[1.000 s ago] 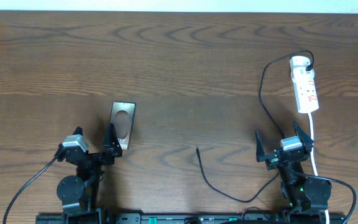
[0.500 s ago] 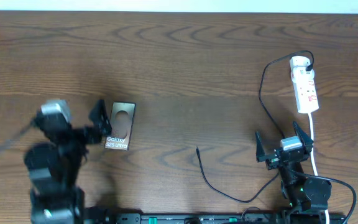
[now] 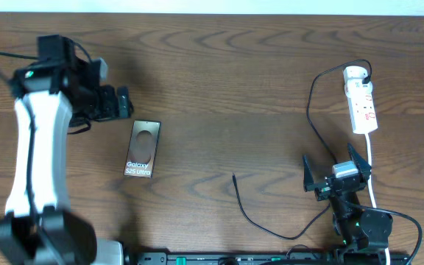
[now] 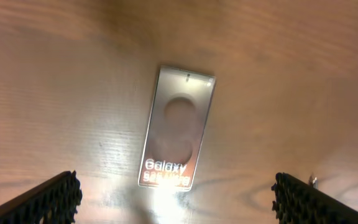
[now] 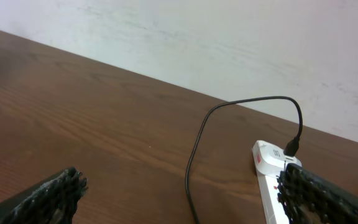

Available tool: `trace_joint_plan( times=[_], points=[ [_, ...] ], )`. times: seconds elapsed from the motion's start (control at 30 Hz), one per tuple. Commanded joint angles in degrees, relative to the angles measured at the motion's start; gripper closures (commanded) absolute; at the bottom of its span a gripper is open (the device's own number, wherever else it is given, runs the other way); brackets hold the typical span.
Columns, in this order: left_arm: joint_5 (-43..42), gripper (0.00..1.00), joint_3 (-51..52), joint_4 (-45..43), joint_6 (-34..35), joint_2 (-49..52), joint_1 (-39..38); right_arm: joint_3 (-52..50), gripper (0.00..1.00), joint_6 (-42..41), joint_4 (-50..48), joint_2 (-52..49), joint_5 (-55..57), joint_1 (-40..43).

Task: Plug charger to phone and switch on socket
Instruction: 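Move the left gripper over the silver phone and lower toward it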

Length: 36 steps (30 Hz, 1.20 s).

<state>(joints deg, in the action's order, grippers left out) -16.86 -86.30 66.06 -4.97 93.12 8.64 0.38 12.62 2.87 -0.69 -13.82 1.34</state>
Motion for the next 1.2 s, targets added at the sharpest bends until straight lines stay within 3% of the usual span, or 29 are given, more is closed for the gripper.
trace_joint_plan(
  times=[0.0, 0.67, 0.87, 1.17],
  points=[
    [-0.7, 0.02, -1.2, 1.5, -1.2, 5.5, 0.3, -0.1, 0.01, 0.3, 0.3, 0.3, 0.2, -0.4],
    [-1.2, 0.02, -1.2, -0.3, 0.5, 8.9, 0.0, -0.1, 0.01, 0.3, 0.3, 0.3, 0.2, -0.4],
    [11.5, 0.02, -1.0, 1.2, 5.9, 8.9, -5.1, -0.1, 0.01, 0.3, 0.3, 0.3, 0.2, -0.4],
    [13.7, 0.02, 0.1, -1.8, 6.6, 8.9, -12.4, -0.1, 0.01, 0.3, 0.3, 0.3, 0.2, -0.4]
  ],
)
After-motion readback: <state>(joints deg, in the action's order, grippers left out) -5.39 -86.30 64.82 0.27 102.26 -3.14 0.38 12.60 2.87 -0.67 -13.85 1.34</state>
